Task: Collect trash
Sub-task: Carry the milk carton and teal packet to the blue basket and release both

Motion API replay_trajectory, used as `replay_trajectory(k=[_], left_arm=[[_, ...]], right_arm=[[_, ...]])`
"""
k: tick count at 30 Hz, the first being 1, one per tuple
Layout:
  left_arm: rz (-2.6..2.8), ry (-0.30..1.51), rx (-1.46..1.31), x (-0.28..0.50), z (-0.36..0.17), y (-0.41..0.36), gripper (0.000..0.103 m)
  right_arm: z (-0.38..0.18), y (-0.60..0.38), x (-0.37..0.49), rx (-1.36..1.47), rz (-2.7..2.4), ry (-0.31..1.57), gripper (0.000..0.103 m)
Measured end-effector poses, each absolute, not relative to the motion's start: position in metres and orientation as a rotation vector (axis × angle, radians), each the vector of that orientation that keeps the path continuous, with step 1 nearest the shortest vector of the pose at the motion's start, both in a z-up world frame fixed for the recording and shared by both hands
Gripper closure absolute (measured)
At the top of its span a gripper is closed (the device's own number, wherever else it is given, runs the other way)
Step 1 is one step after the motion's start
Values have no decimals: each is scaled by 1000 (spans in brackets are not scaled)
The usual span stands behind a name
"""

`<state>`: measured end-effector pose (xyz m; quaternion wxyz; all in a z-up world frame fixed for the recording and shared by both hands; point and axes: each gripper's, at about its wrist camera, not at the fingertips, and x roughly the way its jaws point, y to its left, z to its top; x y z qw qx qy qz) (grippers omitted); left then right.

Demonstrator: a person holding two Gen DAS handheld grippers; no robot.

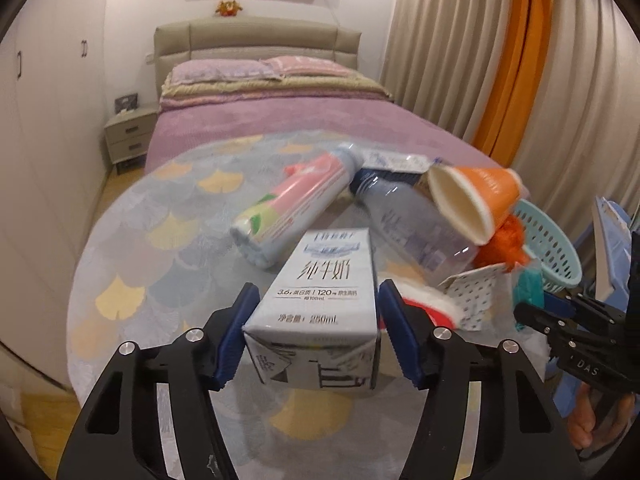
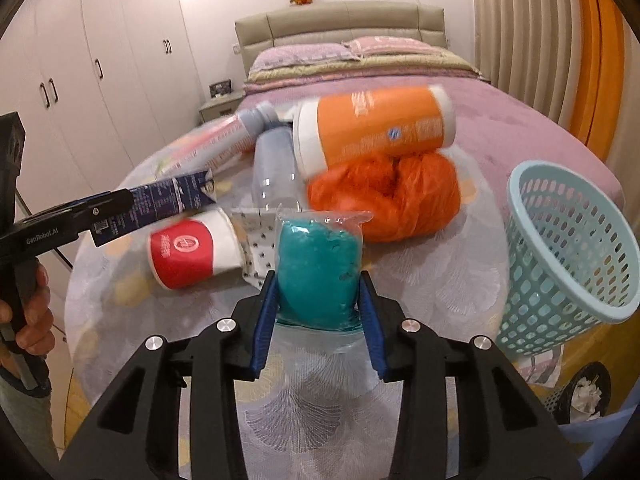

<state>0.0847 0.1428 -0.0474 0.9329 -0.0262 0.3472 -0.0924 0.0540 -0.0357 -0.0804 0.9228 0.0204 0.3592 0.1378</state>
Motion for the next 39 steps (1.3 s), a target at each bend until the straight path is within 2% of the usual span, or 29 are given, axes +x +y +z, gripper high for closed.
replay_trajectory(k=[15, 24, 32, 39], left_arm=[[-253, 630, -46, 86, -17, 98, 47], [-318, 538, -41, 85, 23, 67, 47], [-476, 502, -25, 102, 41, -19, 47], [-604, 585, -35, 137, 18, -114, 47]], right_arm=[[-51, -81, 48, 102, 201, 651, 67], [-32, -123, 45, 134, 122, 579, 67], [-44, -197, 59, 231, -27, 629, 67], [-73, -266, 80, 287, -140, 730, 67]])
